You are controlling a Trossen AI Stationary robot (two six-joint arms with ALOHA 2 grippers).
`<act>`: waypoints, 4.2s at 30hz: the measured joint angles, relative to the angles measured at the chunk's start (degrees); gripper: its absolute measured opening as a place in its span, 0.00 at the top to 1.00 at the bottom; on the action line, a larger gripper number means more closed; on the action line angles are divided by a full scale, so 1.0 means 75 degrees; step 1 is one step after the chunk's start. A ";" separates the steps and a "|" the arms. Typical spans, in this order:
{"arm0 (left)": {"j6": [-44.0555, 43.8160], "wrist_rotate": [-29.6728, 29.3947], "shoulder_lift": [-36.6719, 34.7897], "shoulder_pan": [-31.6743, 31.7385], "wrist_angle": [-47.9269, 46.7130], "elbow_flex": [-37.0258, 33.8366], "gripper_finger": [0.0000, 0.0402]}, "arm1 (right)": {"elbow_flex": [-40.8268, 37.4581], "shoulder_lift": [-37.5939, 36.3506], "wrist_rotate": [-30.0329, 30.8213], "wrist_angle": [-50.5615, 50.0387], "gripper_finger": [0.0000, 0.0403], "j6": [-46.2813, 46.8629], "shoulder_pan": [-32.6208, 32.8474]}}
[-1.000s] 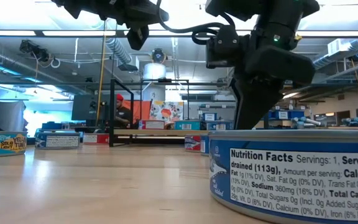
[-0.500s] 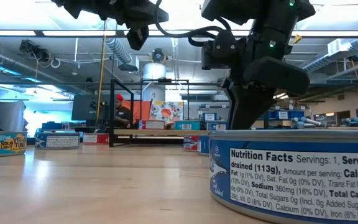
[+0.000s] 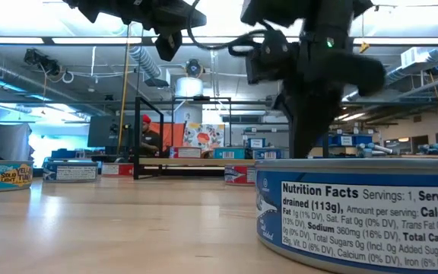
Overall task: Stack canned seafood by type on shelf
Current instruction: Put the blue tuna can on the shelf
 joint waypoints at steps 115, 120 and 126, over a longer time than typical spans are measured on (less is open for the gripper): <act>0.0828 0.0600 -0.0933 0.0004 -0.0662 0.0006 1.00 | 0.1846 0.0376 -0.0044 -0.0855 0.28 0.7270 0.0130; 0.0825 0.0600 -0.0933 0.0000 -0.0681 0.0006 1.00 | 0.2034 0.0820 -0.0233 -0.0838 0.27 0.6937 0.0077; 0.0825 0.0603 -0.0930 0.0000 -0.0776 0.0003 1.00 | 0.2044 0.0957 -0.0288 -0.0959 0.33 0.6888 0.0082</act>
